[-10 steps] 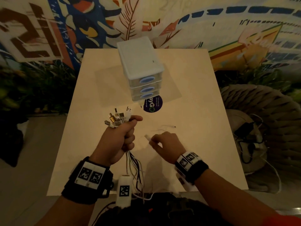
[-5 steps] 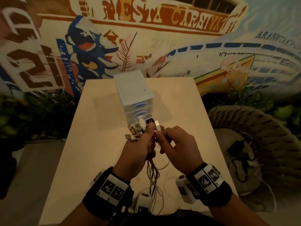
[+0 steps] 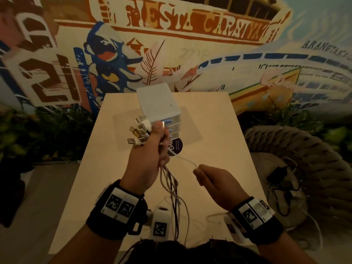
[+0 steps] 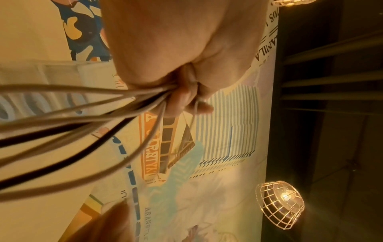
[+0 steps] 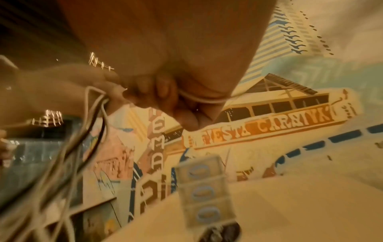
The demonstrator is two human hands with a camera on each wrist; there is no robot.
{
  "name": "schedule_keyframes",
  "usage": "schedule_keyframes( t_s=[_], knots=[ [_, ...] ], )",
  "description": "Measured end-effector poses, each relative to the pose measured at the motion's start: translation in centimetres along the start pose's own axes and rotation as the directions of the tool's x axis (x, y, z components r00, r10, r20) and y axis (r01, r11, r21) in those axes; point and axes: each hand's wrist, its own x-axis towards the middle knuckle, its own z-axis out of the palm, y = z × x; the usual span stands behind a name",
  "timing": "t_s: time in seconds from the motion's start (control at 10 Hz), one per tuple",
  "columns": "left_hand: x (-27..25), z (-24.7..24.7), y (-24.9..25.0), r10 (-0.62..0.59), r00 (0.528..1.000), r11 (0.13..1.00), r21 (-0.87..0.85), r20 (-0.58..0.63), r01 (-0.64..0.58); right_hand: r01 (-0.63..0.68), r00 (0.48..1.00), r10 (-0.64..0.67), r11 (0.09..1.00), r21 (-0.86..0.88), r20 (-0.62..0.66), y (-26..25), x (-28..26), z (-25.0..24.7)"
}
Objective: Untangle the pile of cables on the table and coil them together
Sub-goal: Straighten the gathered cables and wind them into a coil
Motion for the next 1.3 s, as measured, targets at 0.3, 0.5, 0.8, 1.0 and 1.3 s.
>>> schedule_keyframes(
  t_s=[0.3, 0.5, 0.8, 1.0, 1.3],
  knots=[
    [1.0, 1.0, 4.1, 0.003, 0.996, 0.987, -0.162, -0.089, -0.017, -0.394, 0.916, 0.377, 0.909, 0.137, 0.137, 5.4, -7.4, 1.8],
    [2.0, 2.7, 8.5, 0.037, 0.997, 0.988, -0.149, 0.072, -0.026, -0.643, 0.762, 0.598, 0.745, 0.178, 0.248, 1.1, -8.3, 3.1],
    [1.0, 2.2, 13.6, 0.060, 0.944, 0.986, -0.165, 0.324, -0.006, -0.473, 0.860, 0.372, 0.839, 0.269, 0.351, -1.6, -11.1, 3.3],
    [0.3, 0.6, 13.2, -0.012, 0.914, 0.974, -0.203, 0.405, 0.103, -0.245, 0.910, 0.268, 0.963, 0.111, -0.317, -4.2, -6.4, -2.5],
    [0.2, -1.9, 10.6, 0.114, 0.895, 0.993, -0.071, 0.431, -0.093, 0.034, 0.995, 0.029, 0.817, 0.575, -0.099, -17.7, 7.9, -0.1]
  ],
)
